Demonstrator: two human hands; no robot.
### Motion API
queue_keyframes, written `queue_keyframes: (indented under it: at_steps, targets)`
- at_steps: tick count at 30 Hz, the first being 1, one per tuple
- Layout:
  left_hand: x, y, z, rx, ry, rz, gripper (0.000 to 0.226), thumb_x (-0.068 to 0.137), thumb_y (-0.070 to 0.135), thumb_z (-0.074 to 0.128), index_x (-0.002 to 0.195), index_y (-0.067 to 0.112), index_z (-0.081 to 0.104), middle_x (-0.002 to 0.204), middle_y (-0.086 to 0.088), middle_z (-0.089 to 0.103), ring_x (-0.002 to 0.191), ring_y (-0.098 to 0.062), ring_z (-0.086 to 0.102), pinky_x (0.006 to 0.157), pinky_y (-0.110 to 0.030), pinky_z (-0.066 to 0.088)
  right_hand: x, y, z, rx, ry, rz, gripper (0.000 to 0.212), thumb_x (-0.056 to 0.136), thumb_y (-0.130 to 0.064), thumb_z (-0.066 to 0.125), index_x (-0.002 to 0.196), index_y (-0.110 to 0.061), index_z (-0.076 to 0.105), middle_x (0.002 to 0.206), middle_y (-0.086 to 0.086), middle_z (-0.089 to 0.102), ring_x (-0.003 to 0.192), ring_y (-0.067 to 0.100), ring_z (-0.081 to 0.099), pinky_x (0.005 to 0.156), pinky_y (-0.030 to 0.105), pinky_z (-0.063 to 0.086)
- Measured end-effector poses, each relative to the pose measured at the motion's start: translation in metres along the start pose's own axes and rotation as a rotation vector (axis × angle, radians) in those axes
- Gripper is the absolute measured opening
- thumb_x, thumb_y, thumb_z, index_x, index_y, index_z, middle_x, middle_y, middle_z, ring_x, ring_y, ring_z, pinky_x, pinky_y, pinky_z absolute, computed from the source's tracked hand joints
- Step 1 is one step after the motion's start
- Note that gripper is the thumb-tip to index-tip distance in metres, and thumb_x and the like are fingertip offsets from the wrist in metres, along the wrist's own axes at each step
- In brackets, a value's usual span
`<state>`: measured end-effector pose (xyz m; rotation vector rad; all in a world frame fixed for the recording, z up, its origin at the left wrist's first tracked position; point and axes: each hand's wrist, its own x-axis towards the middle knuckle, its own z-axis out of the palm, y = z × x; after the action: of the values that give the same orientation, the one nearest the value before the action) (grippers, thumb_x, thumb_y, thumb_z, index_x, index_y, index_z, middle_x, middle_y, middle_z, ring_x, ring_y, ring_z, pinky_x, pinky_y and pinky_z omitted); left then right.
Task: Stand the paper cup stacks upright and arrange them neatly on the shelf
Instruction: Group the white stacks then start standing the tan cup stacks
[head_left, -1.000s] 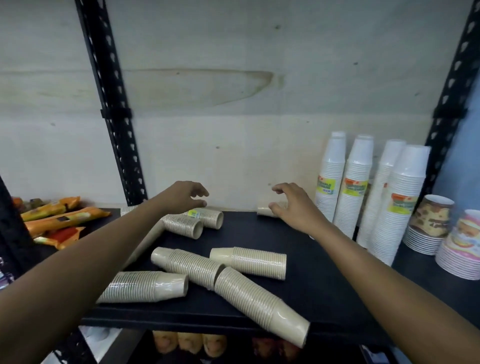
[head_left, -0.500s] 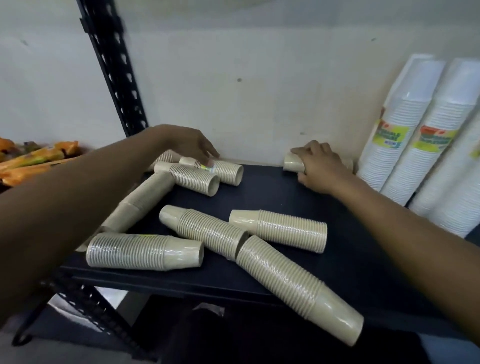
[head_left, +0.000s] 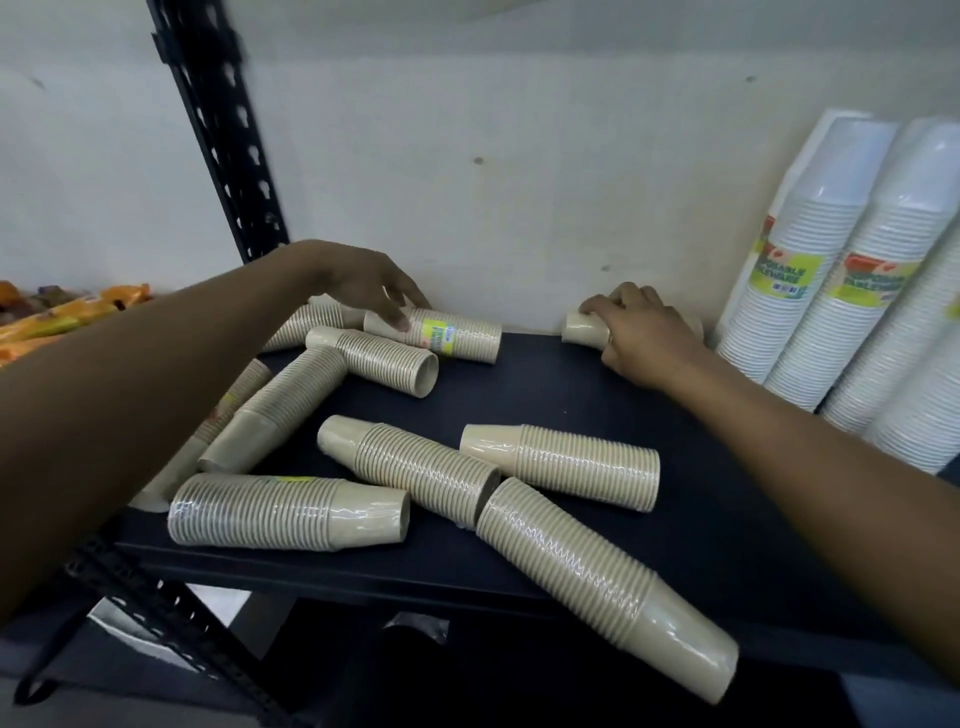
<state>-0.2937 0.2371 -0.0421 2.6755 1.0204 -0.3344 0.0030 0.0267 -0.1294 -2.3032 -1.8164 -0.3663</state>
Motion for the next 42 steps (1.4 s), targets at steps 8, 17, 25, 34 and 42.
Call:
queue_keyframes:
  at_steps: [8, 17, 25, 34, 42]
  targets:
    - [-0.016, 0.033, -0.007, -0.398, 0.258, 0.12, 0.035, 0.088, 0.028, 0.08, 0.122, 0.034, 0.072, 0.122, 0.0, 0.059, 0.109, -0.022, 0.066, 0.09, -0.038, 0.061, -0.016, -0.003, -0.039, 0.281, 0.281, -0.041, 0.063, 0.085, -0.016, 0.068, 0.143, -0.014, 0.045, 0.131, 0.018, 0.049, 0.115, 0.038, 0.052, 0.099, 0.043, 0.045]
    - [-0.007, 0.103, 0.0, -0.564, 0.563, 0.275, 0.064, 0.084, 0.022, 0.082, 0.14, 0.036, 0.056, 0.118, 0.003, 0.058, 0.086, -0.013, 0.064, 0.091, -0.038, 0.06, -0.081, 0.006, -0.083, 0.57, 0.532, -0.009, 0.062, 0.091, -0.025, 0.072, 0.146, -0.018, 0.043, 0.132, 0.004, 0.052, 0.111, 0.016, 0.056, 0.091, 0.041, 0.058]
    - [0.015, 0.171, 0.006, -0.74, 0.656, 0.341, 0.062, 0.08, 0.022, 0.086, 0.134, 0.022, 0.055, 0.127, 0.003, 0.063, 0.098, -0.016, 0.066, 0.083, -0.025, 0.054, -0.127, 0.013, -0.092, 0.643, 0.554, 0.04, 0.064, 0.091, -0.031, 0.073, 0.147, -0.022, 0.043, 0.135, -0.001, 0.054, 0.114, 0.01, 0.057, 0.089, 0.034, 0.06]
    - [0.033, 0.222, 0.021, -0.749, 0.663, 0.382, 0.052, 0.079, 0.022, 0.085, 0.124, 0.024, 0.059, 0.117, 0.003, 0.064, 0.096, -0.016, 0.064, 0.082, -0.028, 0.055, -0.147, 0.02, -0.072, 0.735, 0.547, 0.145, 0.066, 0.089, -0.04, 0.075, 0.147, -0.026, 0.045, 0.141, -0.005, 0.054, 0.115, 0.003, 0.058, 0.089, 0.018, 0.055]
    - [0.047, 0.22, 0.039, -0.629, 0.683, 0.373, 0.059, 0.082, 0.023, 0.082, 0.136, 0.027, 0.06, 0.12, 0.0, 0.064, 0.101, -0.015, 0.064, 0.085, -0.023, 0.053, -0.148, 0.019, -0.049, 0.778, 0.527, 0.147, 0.06, 0.09, -0.032, 0.076, 0.143, -0.017, 0.051, 0.133, 0.001, 0.057, 0.114, 0.011, 0.059, 0.078, -0.002, 0.042]
